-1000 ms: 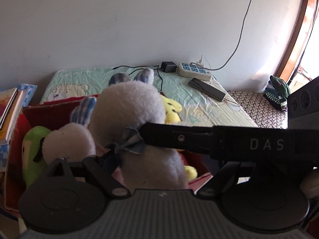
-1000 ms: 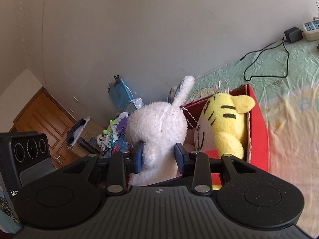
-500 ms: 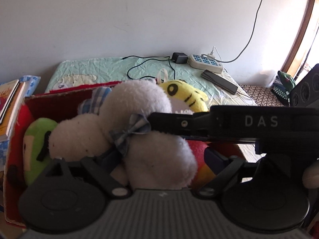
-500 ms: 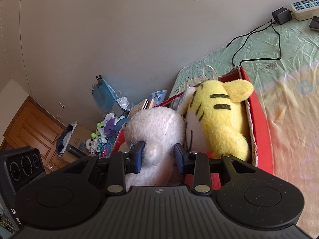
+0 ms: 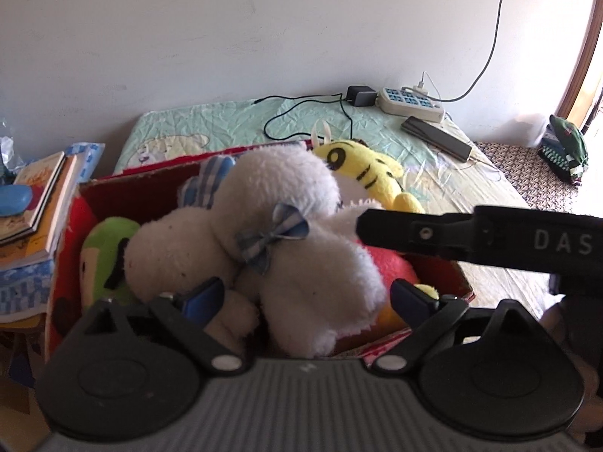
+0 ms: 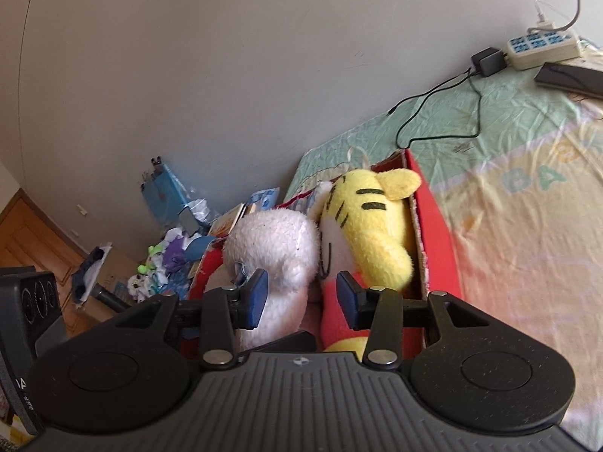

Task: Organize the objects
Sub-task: 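Lower the held pale pink bunny into the red box, then open the right gripper and release the pale pink bunny in the box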

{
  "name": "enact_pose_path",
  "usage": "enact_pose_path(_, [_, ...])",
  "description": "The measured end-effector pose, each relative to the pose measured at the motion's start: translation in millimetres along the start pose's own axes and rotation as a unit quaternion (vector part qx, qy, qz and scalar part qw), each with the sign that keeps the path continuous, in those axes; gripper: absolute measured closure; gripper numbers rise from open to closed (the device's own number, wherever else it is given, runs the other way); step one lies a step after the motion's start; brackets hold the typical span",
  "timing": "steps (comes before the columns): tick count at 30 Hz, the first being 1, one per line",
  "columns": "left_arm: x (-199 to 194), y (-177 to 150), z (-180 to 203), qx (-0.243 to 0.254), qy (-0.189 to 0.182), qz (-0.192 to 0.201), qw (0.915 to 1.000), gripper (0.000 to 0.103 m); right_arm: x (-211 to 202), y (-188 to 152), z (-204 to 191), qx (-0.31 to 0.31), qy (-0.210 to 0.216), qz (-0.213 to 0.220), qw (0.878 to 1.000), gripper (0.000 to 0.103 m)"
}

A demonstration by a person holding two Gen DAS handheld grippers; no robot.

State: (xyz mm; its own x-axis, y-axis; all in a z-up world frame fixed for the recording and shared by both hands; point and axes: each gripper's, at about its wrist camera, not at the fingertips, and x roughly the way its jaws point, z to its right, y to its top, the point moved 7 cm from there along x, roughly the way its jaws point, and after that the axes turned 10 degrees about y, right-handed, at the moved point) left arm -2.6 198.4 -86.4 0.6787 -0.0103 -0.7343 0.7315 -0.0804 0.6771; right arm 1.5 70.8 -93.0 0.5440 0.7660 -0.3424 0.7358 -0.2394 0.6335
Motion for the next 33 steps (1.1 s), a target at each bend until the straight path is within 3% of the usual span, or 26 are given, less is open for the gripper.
enact_pose_path(6, [-10.3,3.9,5.7,0.009,0.034,0.005,0.9994,0.008,-19.3,2.5,4.3,0.004,-0.046,0.024,0.999,0.049])
enact_pose_path(10, [-20.9,7.5,11.2,0.009,0.078,0.023,0.9967,0.008,-31.2,1.6,5.6,0.000,-0.068,0.030,0.997,0.046])
enact_pose_path(16, [-27.1,7.5,25.1,0.006,0.100,0.012,0.9949,0.008,-47.6,1.3,8.5,-0.022,-0.099,0.033,0.994,0.044])
enact_pose_path(25, [-32.6,0.9,66.0,0.003,0.117,-0.017,0.9930,0.003,-87.3,4.6,30.5,-0.023,-0.130,0.032,0.991,0.036])
enact_pose_path(33, [-32.6,-2.9,123.2,0.025,0.103,-0.028,0.9940,0.003,-125.2,7.4,62.1,-0.025,-0.167,0.027,0.985,0.034])
